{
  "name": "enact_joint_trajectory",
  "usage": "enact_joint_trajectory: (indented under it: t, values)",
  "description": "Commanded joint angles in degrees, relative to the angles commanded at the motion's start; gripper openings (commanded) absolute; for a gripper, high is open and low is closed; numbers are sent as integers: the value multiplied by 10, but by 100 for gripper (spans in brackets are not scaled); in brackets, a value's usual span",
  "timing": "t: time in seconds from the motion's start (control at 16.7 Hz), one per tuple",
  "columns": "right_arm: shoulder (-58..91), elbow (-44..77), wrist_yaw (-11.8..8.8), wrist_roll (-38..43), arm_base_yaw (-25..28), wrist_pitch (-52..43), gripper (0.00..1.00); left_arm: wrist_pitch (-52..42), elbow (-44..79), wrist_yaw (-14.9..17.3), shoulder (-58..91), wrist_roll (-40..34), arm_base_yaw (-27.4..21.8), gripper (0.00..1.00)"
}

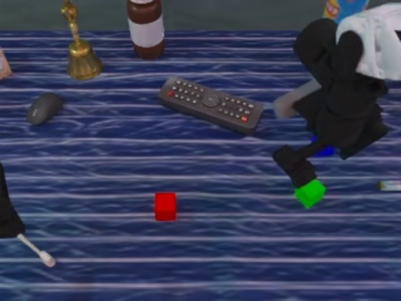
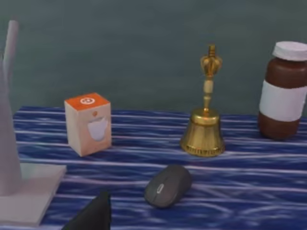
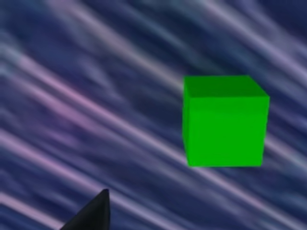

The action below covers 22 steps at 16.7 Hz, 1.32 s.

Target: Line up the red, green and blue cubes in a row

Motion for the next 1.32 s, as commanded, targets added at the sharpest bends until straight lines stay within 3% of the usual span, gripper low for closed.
enact_joint_trajectory:
  t: [0.48, 0.96, 1.26, 1.32]
  values:
    - [21, 17, 0, -2, 3, -8, 100, 17, -12, 2, -26, 15, 3, 100]
    - [87, -59, 1, 0, 6, 137, 100, 17, -12, 2, -26, 15, 3, 100]
    - [94, -66, 1, 0, 6, 147, 100, 17, -12, 2, -26, 15, 3, 100]
    - [94, -66, 1, 0, 6, 147, 92, 17, -12, 2, -26, 15, 3, 100]
